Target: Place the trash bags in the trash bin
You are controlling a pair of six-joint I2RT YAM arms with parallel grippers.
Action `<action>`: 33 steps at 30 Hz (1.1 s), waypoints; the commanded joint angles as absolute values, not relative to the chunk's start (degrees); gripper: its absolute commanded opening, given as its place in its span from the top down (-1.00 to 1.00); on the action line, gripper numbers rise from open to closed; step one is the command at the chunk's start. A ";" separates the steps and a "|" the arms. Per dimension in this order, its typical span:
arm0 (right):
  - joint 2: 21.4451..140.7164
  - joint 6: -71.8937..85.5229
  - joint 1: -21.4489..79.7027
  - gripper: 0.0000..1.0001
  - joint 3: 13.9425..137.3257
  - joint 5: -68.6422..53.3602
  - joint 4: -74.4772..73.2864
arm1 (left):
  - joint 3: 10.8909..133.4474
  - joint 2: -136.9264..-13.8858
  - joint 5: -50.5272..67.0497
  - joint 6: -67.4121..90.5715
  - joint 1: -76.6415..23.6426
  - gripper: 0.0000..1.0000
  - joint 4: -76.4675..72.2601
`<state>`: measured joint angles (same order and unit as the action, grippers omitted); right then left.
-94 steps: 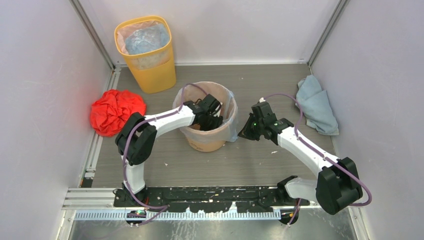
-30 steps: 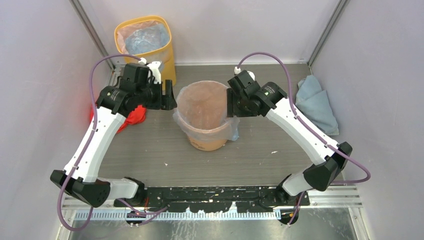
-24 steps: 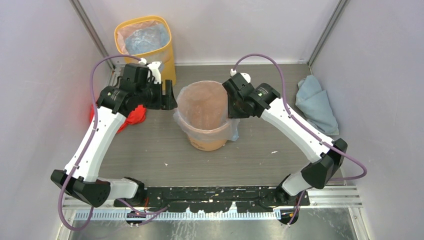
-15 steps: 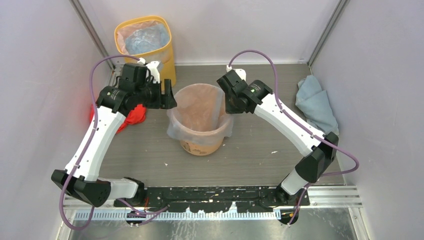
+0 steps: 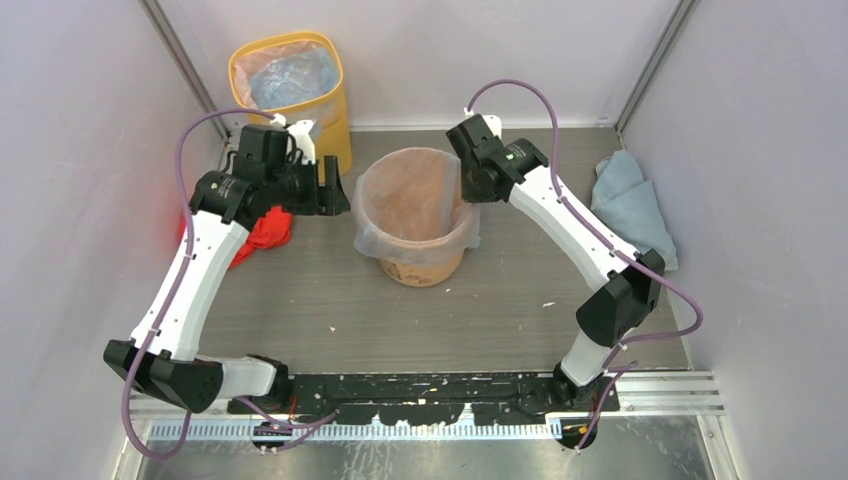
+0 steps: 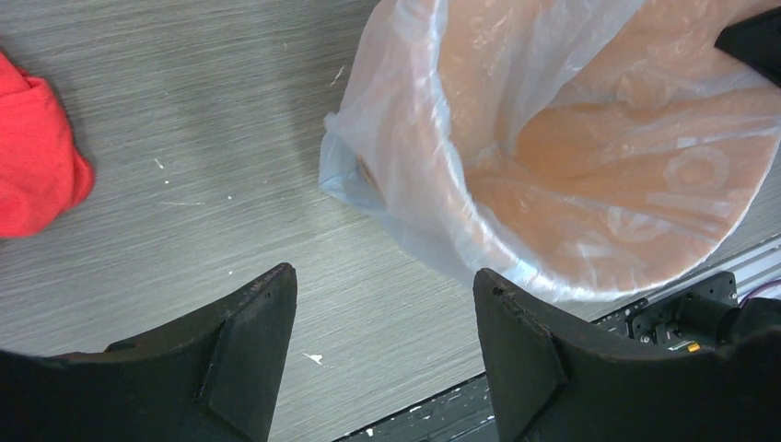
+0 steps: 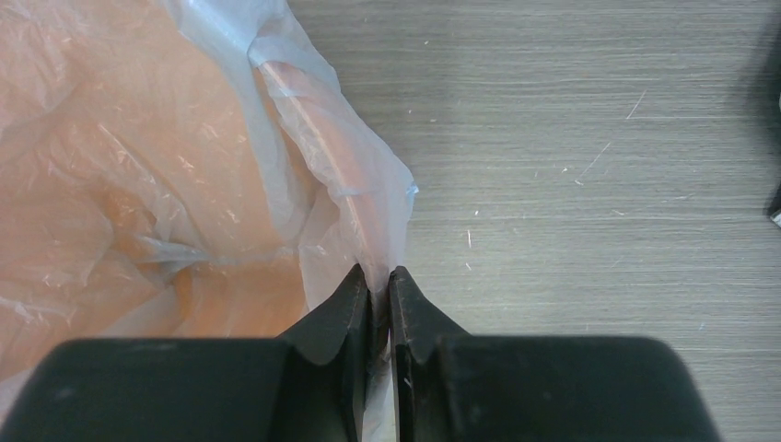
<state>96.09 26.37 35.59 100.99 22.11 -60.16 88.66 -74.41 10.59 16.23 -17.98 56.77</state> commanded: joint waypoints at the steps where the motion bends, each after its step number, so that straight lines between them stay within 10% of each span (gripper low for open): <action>1: 97.13 22.64 31.84 0.99 105.15 22.63 -55.76 | 89.32 -74.69 12.05 15.29 -16.85 -0.42 54.23; 29: 102.72 10.23 27.15 0.98 111.22 3.70 -54.69 | 91.23 -78.41 14.54 17.46 -16.15 -0.40 49.72; 33: 100.85 10.26 27.20 0.18 109.40 5.10 -53.97 | 91.44 -78.23 14.92 17.67 -16.15 -0.40 49.09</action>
<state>105.10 11.73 26.87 110.30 5.98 -53.76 88.77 -78.76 13.54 17.21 -16.47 52.77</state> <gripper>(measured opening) 0.268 0.699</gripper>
